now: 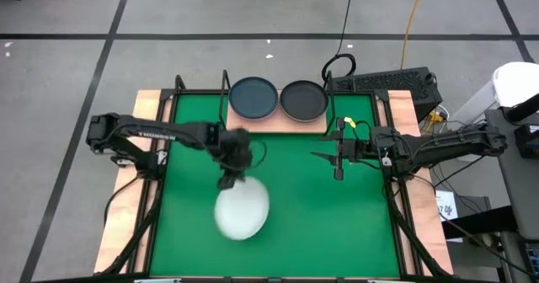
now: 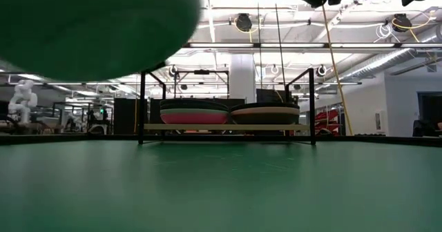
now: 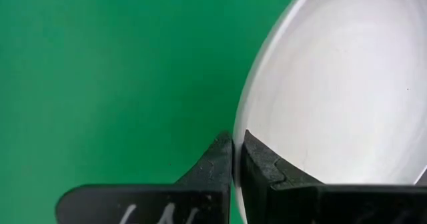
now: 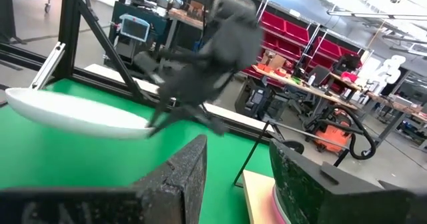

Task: Place and stack plates onto a shelf
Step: Stack the white plate on top of the black plate on the shelf

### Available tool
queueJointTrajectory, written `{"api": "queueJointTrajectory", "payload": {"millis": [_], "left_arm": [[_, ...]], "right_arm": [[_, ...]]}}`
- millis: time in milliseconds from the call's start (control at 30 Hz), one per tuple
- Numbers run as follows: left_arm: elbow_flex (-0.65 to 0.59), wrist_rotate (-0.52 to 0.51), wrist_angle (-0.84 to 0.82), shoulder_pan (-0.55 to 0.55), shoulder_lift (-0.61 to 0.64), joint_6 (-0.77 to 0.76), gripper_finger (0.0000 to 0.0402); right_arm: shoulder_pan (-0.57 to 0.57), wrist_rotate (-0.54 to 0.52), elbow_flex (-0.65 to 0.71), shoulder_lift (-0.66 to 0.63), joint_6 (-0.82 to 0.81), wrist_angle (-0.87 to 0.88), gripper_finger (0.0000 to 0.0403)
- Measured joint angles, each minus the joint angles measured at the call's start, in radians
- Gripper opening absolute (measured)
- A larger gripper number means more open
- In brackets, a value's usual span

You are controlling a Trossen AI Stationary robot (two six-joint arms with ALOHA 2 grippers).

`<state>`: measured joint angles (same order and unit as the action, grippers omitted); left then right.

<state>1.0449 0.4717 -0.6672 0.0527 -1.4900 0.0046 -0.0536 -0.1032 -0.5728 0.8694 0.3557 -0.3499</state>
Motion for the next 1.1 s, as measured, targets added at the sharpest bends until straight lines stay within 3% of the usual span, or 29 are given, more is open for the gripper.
{"api": "queueJointTrajectory", "payload": {"millis": [67,233,600,1100], "left_arm": [[0.057,-0.032,0.028,0.051,0.001,0.061,0.0010],[0.190,-0.236,0.094,0.194,0.000,0.104,0.0010],[0.348,-0.237,0.284,0.446,-0.033,0.051,0.0010],[0.654,-0.234,0.258,0.556,-0.383,-0.025,0.0010]], "right_arm": [[0.000,0.000,0.000,0.000,0.000,-0.005,0.0144],[0.000,0.000,0.000,0.000,0.005,-0.005,0.0144],[0.000,0.000,0.000,0.000,0.022,-0.005,0.0144],[0.000,-0.008,0.000,0.000,0.029,-0.024,0.0144]]}}
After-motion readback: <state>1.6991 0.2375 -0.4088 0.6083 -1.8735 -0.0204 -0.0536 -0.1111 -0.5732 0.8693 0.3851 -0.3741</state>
